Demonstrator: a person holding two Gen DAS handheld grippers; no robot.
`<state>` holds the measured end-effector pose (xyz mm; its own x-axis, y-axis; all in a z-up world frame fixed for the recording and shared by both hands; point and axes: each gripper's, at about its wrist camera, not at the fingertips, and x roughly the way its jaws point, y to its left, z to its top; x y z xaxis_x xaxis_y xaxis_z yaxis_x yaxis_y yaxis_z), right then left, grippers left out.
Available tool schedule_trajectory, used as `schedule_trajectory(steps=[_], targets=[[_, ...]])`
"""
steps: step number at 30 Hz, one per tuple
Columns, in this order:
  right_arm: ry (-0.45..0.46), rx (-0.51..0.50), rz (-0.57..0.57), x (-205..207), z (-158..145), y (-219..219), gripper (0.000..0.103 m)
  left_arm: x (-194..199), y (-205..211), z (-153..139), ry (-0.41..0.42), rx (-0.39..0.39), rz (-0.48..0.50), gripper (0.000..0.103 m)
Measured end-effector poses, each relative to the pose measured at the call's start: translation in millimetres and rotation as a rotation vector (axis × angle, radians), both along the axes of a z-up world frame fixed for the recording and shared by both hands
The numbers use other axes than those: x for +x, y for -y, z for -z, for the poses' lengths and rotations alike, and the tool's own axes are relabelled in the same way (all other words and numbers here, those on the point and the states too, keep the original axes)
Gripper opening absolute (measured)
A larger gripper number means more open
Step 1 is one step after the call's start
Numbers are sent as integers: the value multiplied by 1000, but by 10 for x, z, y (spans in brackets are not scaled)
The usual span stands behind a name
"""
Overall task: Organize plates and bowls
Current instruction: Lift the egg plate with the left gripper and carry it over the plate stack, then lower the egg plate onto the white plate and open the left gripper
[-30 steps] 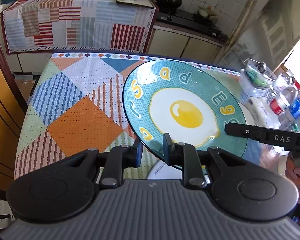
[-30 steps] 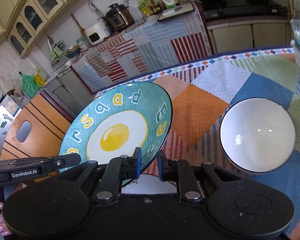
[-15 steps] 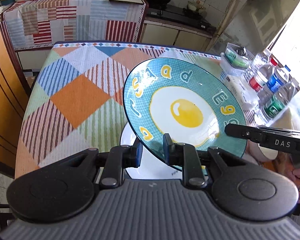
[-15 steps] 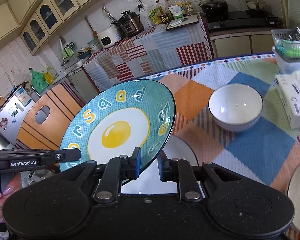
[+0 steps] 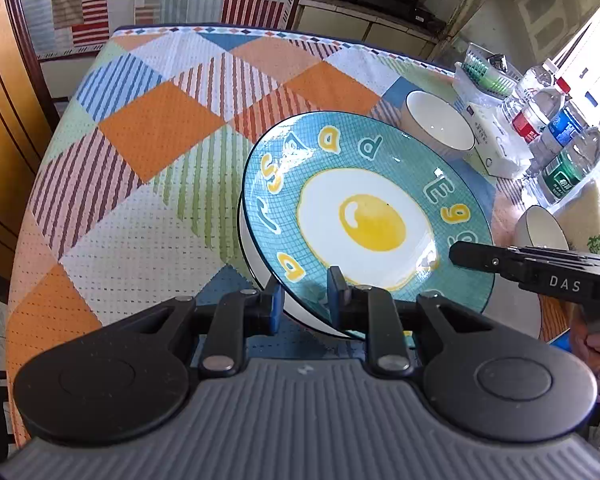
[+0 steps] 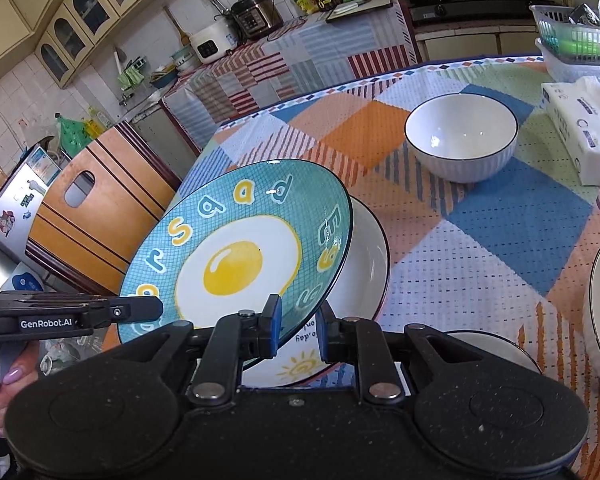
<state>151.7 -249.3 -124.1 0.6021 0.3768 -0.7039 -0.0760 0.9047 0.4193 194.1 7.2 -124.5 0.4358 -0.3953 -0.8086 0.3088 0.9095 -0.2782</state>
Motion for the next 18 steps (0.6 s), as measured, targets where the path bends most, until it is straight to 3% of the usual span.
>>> schedule_trajectory(steps=[18], targets=[[-72, -110, -36, 168, 146, -77, 23, 117, 115, 215, -98, 38, 9, 24]])
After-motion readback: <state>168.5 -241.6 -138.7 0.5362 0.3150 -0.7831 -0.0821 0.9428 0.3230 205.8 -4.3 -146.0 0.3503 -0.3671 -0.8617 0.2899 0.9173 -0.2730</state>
